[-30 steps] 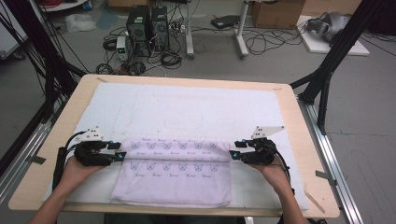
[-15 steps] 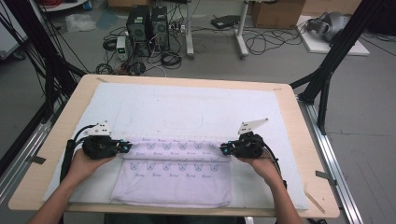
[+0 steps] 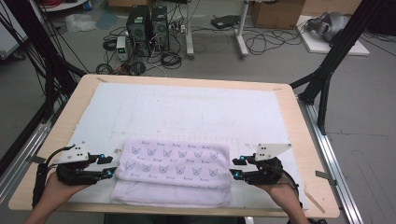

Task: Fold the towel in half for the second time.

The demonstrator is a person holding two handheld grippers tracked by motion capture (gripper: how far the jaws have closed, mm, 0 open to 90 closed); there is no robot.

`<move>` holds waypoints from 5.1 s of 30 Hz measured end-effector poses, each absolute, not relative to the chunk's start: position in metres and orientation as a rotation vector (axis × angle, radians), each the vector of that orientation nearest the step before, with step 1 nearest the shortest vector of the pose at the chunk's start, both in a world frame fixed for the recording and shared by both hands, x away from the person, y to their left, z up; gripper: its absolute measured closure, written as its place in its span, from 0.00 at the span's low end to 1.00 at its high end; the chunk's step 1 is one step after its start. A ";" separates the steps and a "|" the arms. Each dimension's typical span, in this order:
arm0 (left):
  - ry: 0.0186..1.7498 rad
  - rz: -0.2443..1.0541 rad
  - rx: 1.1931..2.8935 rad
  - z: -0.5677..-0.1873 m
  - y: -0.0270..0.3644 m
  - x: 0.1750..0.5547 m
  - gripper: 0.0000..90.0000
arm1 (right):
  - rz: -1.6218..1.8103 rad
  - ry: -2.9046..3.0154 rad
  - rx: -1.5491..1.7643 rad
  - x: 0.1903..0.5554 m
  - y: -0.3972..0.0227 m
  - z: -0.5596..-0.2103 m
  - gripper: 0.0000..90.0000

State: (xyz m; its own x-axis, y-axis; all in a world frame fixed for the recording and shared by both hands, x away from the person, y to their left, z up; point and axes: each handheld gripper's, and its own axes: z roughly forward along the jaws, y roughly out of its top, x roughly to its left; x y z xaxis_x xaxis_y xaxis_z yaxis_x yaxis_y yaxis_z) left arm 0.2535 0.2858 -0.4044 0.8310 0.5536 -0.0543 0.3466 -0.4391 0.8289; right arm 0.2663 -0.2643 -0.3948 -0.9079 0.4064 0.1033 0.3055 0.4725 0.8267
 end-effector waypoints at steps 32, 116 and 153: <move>0.567 0.181 2.193 -0.440 0.263 0.254 0.73 | 1.322 2.796 0.483 0.264 -0.219 -0.443 0.68; 0.789 0.325 2.173 -0.440 0.244 0.319 0.86 | 1.294 2.630 0.754 0.324 -0.238 -0.447 0.90; 0.901 0.551 2.040 -0.358 0.224 0.418 0.90 | 1.234 2.443 0.824 0.424 -0.246 -0.360 0.91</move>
State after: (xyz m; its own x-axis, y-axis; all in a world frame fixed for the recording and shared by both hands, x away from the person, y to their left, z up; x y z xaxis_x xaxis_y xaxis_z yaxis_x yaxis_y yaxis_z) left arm 0.4177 0.2241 -0.3580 0.6479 0.7592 0.0616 0.4005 -0.4083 0.8203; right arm 0.4244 -0.2460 -0.3598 -0.7973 0.6036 0.0055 0.3627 0.4717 0.8037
